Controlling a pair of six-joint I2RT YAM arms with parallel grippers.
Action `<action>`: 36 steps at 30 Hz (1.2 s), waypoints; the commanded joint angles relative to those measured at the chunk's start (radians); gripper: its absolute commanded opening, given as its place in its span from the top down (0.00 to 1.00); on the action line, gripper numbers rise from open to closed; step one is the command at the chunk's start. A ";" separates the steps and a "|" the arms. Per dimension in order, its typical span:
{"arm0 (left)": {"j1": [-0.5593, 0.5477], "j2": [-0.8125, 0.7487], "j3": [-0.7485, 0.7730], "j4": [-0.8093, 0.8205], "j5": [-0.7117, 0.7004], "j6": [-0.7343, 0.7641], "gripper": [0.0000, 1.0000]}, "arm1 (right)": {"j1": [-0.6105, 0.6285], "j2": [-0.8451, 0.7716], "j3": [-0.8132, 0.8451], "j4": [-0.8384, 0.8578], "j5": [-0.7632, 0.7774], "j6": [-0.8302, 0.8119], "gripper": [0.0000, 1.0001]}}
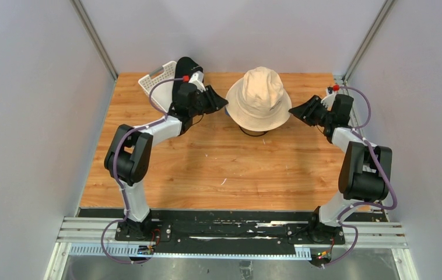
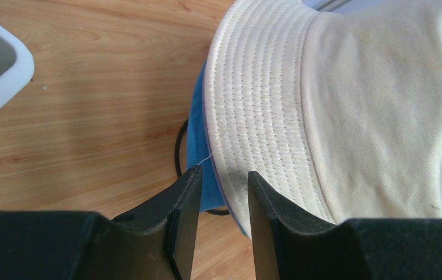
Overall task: Stack the hats
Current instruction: Adjust the hat on the hat stand.
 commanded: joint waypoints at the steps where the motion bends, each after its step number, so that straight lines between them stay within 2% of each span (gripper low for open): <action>1: 0.006 0.035 0.045 0.007 0.033 0.007 0.60 | -0.014 0.010 0.039 0.043 -0.031 0.023 0.58; 9: 0.005 0.077 0.068 0.060 0.077 -0.012 0.60 | -0.017 0.004 0.046 0.049 -0.035 0.030 0.58; 19: 0.009 0.114 0.042 0.223 0.150 -0.091 0.63 | -0.035 0.012 0.040 0.071 -0.045 0.043 0.59; 22: 0.016 0.124 0.021 0.311 0.169 -0.141 0.73 | -0.039 0.012 0.037 0.077 -0.048 0.047 0.59; 26: 0.025 0.131 0.001 0.364 0.183 -0.178 0.99 | -0.045 0.020 0.039 0.099 -0.057 0.062 0.59; 36: 0.037 0.121 0.023 0.229 0.142 -0.111 1.00 | -0.056 0.094 0.060 0.212 -0.118 0.137 0.58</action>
